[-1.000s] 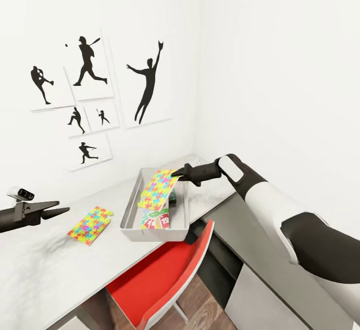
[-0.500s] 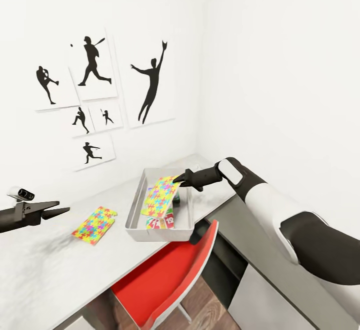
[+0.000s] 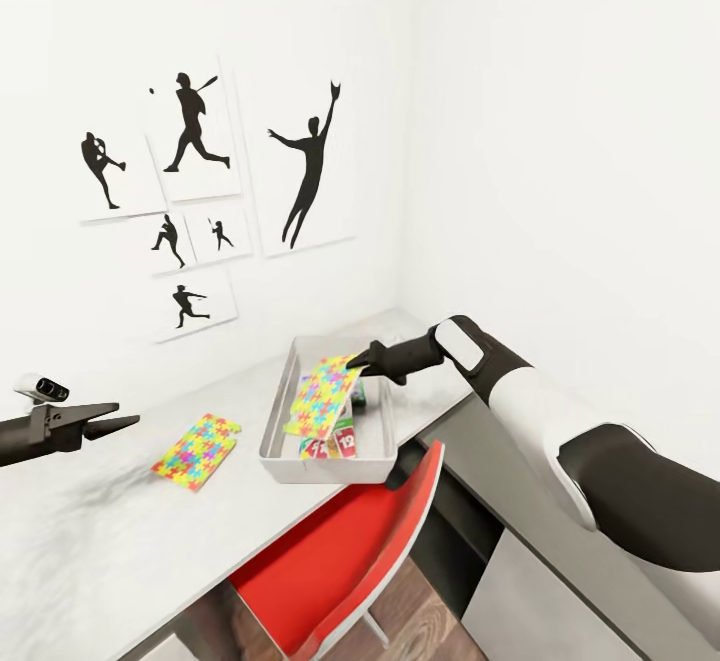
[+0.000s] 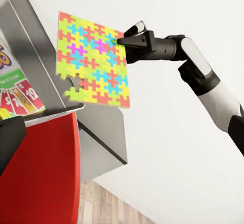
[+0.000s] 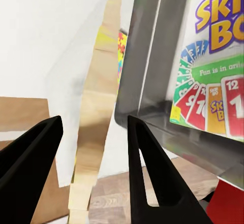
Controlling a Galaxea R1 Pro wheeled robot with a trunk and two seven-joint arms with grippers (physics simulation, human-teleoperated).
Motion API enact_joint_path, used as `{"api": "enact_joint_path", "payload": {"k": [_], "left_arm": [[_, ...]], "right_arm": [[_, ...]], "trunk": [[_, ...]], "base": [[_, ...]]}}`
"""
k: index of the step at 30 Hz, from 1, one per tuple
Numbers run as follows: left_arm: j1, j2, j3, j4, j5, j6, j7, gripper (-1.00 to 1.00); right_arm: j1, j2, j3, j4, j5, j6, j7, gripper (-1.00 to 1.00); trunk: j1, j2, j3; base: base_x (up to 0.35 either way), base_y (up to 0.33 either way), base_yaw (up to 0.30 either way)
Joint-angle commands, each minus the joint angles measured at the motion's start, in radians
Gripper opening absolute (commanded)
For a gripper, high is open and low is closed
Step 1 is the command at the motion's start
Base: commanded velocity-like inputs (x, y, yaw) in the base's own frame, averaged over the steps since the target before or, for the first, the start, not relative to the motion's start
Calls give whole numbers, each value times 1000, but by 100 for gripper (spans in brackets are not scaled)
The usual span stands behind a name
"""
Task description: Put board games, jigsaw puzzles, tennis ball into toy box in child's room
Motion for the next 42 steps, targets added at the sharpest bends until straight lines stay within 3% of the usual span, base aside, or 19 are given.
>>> {"api": "enact_joint_path", "payload": {"k": [1,42], "left_arm": [[-1,1,0,0,1,11,-3,100],[-1,0,-1,0,1,12,-3,100]], "right_arm": [[-1,0,4,0,6,1,-1,-100],[-1,2,4,2,6,1,-65,-100]], "trunk": [[1,-2,-2],[1,-2,-2]], "base": [[1,8,0],[21,43,0]]}}
